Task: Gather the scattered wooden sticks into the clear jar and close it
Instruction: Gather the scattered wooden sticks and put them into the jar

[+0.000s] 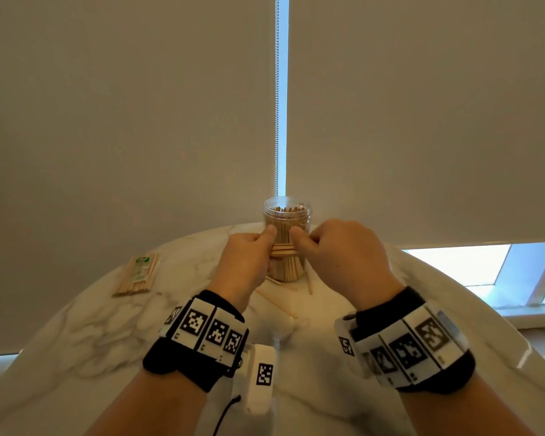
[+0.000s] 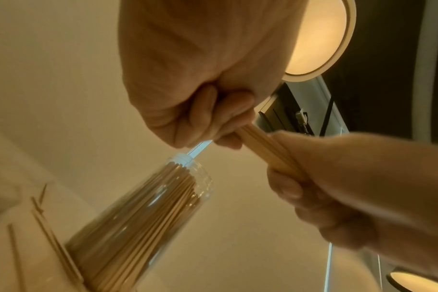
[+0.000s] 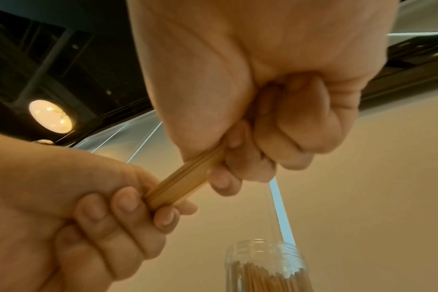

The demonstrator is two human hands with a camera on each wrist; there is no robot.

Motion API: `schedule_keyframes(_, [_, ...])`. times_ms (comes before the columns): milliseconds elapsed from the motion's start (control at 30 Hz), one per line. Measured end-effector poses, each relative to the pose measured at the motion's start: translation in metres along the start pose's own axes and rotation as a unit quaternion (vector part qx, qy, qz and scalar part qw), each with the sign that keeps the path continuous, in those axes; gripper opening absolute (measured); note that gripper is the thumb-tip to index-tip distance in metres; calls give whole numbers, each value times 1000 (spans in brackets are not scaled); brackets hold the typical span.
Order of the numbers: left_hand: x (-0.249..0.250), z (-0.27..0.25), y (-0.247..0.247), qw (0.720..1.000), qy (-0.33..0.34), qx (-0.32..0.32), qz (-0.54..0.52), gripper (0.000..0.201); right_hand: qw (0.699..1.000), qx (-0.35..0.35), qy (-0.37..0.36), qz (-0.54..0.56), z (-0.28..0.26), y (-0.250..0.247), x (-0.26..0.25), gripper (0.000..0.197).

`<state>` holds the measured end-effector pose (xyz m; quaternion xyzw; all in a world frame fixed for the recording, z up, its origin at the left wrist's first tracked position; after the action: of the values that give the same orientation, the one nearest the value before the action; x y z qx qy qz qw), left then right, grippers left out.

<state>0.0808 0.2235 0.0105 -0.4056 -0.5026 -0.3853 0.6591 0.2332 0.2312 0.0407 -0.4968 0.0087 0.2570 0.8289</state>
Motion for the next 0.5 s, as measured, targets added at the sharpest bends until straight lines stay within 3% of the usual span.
schedule_keyframes(133, [10,-5,5,996,-34,-82,-18,56,995,-63,55,60,9,-2,25,64])
schedule_keyframes(200, [12,-6,6,996,-43,-73,-32,55,993,-60,74,70,12,-5,34,66])
schedule_keyframes(300, [5,-1,1,997,-30,-20,-64,28,992,-19,99,80,16,-19,46,67])
schedule_keyframes(333, [-1,4,-1,999,-24,-6,-42,30,991,-2,106,76,20,-25,48,65])
schedule_keyframes(500, [-13,46,9,997,3,-6,80,102,995,34,95,-26,75,-38,40,52])
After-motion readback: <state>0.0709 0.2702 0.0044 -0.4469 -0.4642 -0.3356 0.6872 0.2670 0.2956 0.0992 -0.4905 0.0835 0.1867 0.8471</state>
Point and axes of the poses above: each hand's wrist, its own z-axis towards the middle knuckle, its own y-axis out of the palm, x = y × z, the point moved 1 cm from there along z, towards the middle knuckle
